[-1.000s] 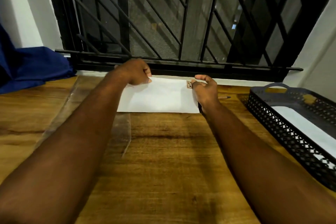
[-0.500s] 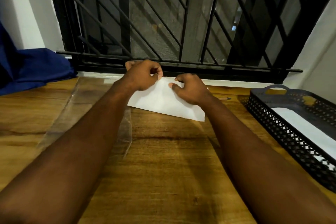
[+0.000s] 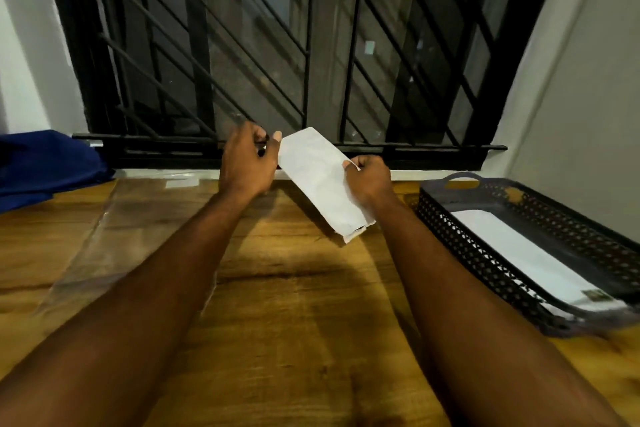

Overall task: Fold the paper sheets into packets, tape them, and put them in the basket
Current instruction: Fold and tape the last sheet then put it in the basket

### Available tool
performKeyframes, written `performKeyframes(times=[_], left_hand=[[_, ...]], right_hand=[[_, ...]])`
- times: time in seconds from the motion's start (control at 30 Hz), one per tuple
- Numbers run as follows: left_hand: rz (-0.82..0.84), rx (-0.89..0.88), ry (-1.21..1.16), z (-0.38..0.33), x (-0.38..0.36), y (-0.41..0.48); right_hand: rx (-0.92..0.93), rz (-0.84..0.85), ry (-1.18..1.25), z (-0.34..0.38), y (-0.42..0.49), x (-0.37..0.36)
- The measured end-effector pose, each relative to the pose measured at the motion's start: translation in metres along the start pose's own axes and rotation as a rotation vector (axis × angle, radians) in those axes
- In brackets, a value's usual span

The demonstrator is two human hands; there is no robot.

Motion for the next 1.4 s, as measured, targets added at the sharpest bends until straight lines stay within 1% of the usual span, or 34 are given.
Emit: performKeyframes(times=[0.13, 0.23, 0.3, 0.47, 0.53, 0.67, 0.77, 0.83, 0.97, 1.13, 1.2, 1.33, 1.4], left_hand=[[0.058, -0.041, -0.048, -0.035, -0.013, -0.014], [0.109, -0.059, -0.084, -0.071, -0.024, -0.026], [0.165, -0.062, -0.126, -0.094, -0.034, -0.037], [0.268, -0.097, -0.093, -0.154, -0.057, -0.073], [0.329, -0.114, -0.035, -0.171, -0.066, -0.09], [0.429, -0.212, 0.0, -0.191, -0.095, -0.119], [0.472, -0.209, 0.035, -0.193, -0.111, -0.135], [0.469, -0.212, 0.045, -0.195, -0.118, -0.143], [0.473, -0.19, 0.067, -0.193, -0.126, -0.15], [0.497, -0.178, 0.079, -0.19, -0.133, -0.151], [0.502, -0.189, 0.075, -0.188, -0.134, -0.151], [0.505, -0.202, 0.082, -0.182, -0.136, -0.149], [0.504, -0.204, 0.084, -0.179, -0.136, -0.148]], right_hand=[[0.005, -0.093, 0.031, 0.016, 0.007, 0.057], [0.0, -0.148, -0.013, 0.021, 0.012, 0.107], [-0.054, -0.166, -0.075, 0.02, 0.011, 0.141], [-0.185, -0.187, -0.181, 0.017, -0.001, 0.228], [-0.252, -0.17, -0.202, 0.011, -0.009, 0.257], [-0.369, -0.158, -0.276, -0.017, -0.025, 0.307], [-0.425, -0.119, -0.358, -0.041, -0.038, 0.323], [-0.445, -0.088, -0.432, -0.051, -0.044, 0.325], [-0.418, 0.055, -0.617, -0.051, -0.046, 0.317], [-0.445, 0.13, -0.744, -0.052, -0.042, 0.31], [-0.442, 0.132, -0.826, -0.053, -0.041, 0.309], [-0.443, 0.155, -0.904, -0.047, -0.043, 0.303], [-0.411, 0.178, -0.944, -0.043, -0.044, 0.3]])
Point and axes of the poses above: each hand's wrist, its own y-axis towards the middle knuckle, its own x-axis out of the back of the hand, z = x × y, the point moved 3 cm from there along y, towards the middle knuckle, and after that the axes turned 13 degrees about y, right-handed, at the moved point
